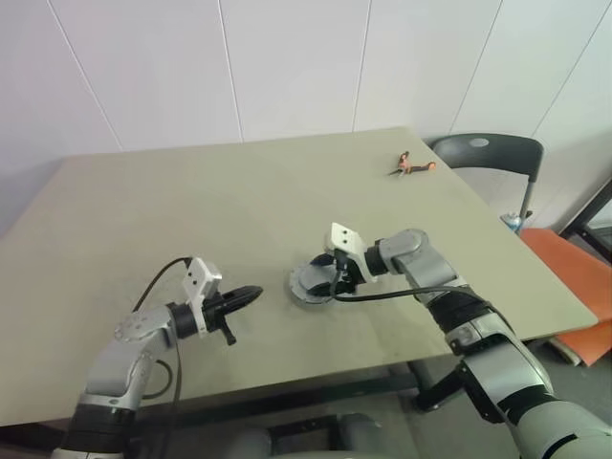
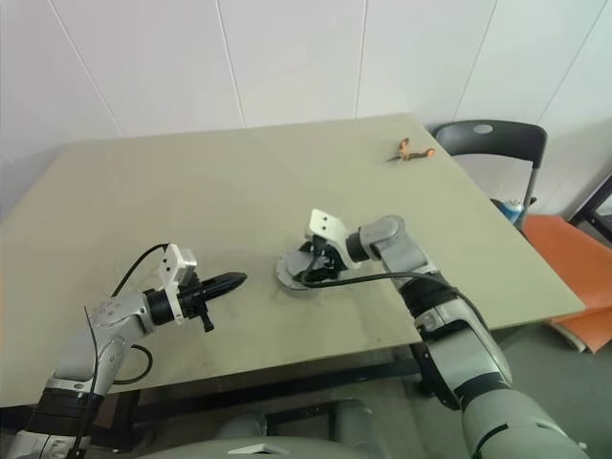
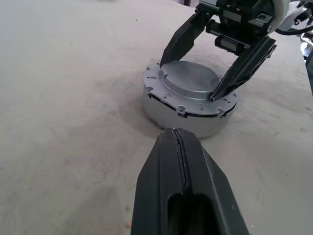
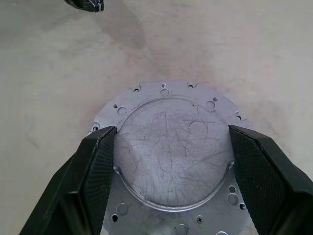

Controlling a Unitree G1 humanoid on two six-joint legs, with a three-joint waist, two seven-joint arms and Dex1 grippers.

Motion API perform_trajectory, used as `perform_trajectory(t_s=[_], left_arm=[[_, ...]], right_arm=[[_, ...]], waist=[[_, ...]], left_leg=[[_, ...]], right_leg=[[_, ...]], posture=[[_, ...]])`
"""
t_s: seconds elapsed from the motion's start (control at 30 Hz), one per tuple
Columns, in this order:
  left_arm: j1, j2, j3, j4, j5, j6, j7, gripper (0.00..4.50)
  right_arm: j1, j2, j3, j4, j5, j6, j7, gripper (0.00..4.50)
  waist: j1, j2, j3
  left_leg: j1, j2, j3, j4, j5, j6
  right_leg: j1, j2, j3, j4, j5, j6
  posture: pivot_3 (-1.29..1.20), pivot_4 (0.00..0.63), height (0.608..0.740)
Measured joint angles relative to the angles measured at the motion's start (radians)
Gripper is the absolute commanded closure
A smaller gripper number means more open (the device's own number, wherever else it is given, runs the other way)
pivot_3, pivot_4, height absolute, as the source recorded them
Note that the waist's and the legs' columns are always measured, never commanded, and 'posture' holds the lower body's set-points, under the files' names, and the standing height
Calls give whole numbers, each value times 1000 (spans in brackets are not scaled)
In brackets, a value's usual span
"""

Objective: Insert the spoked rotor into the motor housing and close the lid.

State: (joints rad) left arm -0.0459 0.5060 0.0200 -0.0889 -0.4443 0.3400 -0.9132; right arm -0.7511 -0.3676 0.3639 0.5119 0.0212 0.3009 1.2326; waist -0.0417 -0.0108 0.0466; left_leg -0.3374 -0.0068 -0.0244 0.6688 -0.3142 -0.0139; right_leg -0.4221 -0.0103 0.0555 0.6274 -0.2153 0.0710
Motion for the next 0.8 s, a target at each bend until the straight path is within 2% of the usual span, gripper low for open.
perform_trajectory(t_s=[0.8], left_arm=[[0,-7,-4,2,4,-4,1,4500]], right_arm=[[-10,-10,10,-2,1,34,23,1313]], waist=[[1,0,0]], left_leg=[[0,-1,0,0,0,0]], right_leg=[[1,-1,0,-2,2,-2]], posture=[[0,0,740]])
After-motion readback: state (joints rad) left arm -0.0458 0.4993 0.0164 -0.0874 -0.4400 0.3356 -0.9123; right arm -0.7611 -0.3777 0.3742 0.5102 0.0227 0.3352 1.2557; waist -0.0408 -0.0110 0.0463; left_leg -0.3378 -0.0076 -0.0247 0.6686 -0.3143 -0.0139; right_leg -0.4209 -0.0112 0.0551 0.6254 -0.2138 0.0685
